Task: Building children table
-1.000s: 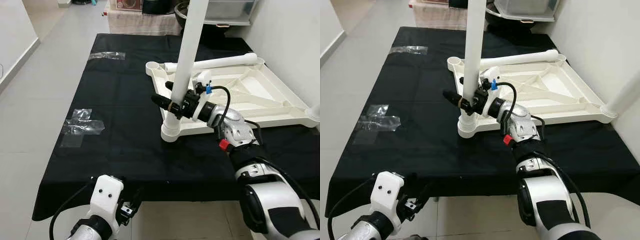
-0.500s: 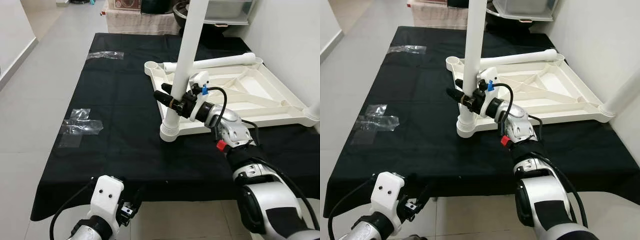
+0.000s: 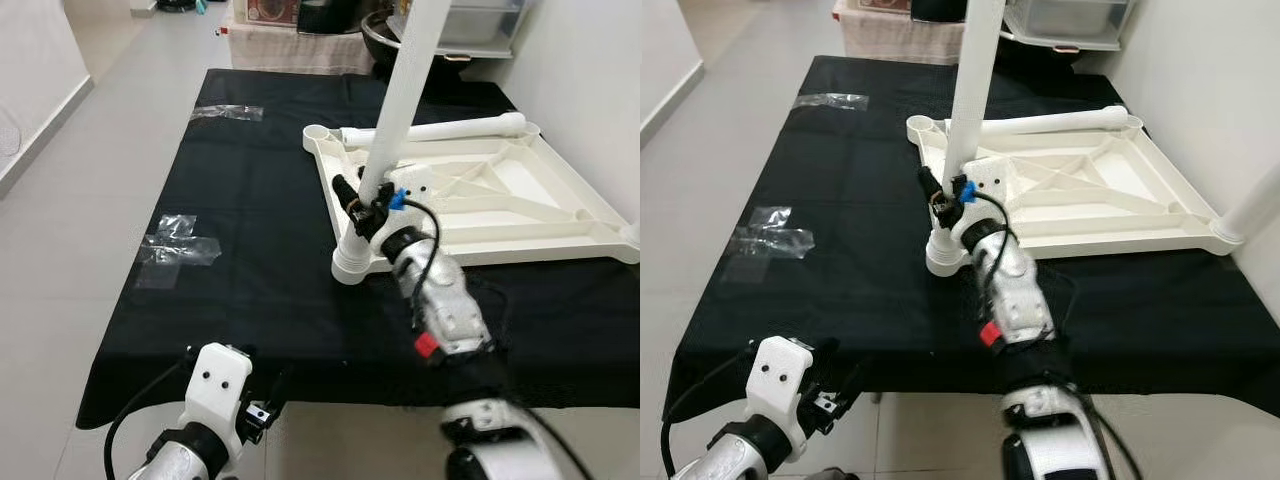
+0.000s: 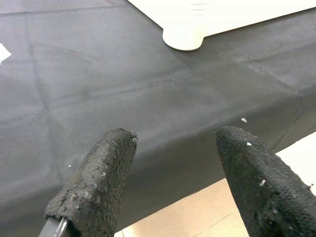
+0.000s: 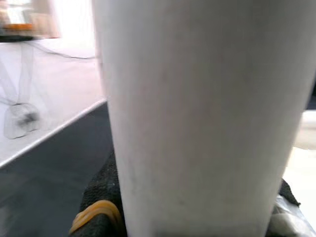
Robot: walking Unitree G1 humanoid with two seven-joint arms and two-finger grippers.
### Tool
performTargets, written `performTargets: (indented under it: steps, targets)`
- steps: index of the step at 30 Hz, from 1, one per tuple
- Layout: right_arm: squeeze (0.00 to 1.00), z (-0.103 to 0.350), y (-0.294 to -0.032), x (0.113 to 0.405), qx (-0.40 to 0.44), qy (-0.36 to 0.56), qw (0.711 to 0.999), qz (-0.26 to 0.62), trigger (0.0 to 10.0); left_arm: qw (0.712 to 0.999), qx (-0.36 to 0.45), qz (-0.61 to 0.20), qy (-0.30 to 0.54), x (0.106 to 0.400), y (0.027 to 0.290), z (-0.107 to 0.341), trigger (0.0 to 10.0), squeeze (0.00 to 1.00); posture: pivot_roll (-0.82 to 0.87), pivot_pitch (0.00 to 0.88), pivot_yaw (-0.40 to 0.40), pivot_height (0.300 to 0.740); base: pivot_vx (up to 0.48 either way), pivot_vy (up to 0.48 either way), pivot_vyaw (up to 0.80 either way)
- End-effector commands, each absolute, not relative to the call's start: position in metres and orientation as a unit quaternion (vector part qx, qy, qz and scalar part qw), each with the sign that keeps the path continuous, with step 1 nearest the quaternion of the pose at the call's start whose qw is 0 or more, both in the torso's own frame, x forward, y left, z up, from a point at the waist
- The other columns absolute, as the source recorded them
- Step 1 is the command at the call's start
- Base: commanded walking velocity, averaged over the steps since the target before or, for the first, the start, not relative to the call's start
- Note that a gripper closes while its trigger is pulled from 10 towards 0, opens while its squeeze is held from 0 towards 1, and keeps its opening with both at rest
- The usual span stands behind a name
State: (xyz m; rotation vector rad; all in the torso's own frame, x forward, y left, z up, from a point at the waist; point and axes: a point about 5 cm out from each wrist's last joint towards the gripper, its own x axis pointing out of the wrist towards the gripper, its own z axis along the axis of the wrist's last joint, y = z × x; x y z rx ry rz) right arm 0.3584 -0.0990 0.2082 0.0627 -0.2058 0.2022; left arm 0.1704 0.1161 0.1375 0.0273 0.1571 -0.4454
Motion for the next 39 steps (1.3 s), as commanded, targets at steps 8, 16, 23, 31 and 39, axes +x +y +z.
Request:
performTargets:
  steps: [8,16,23,31,39]
  targets:
    - [0.0,0.192,-0.103,0.355,0.086,-0.03,0.979,-0.183,0.0,0.972,0.015,-0.22,0.084,0.17,0.117,0.135,10.0,0.0,0.16,0.144,-0.105,0.74,0.0,0.0,0.0]
    - [0.0,0.198,-0.076,0.348,0.156,-0.007,0.961,-0.23,0.0,0.972,0.013,-0.219,0.085,0.169,0.116,0.135,10.0,0.0,0.16,0.154,-0.107,0.74,0.0,0.0,0.0]
    - [0.0,0.201,-0.071,0.349,0.122,-0.014,0.981,-0.149,10.0,0.971,0.01,-0.221,0.086,0.169,0.116,0.135,10.0,0.0,0.15,0.154,-0.109,0.74,0.0,0.0,0.0]
    - [1.0,0.201,-0.082,0.347,0.101,-0.039,0.984,-0.139,10.0,0.972,0.009,-0.219,0.086,0.17,0.116,0.134,10.0,0.0,0.15,0.151,-0.108,0.74,0.0,0.0,0.0]
    - [0.0,0.215,-0.105,0.355,0.091,-0.1,0.989,-0.064,10.0,0.972,0.01,-0.218,0.086,0.17,0.116,0.134,10.0,0.0,0.15,0.141,-0.107,0.74,0.0,0.0,0.0]
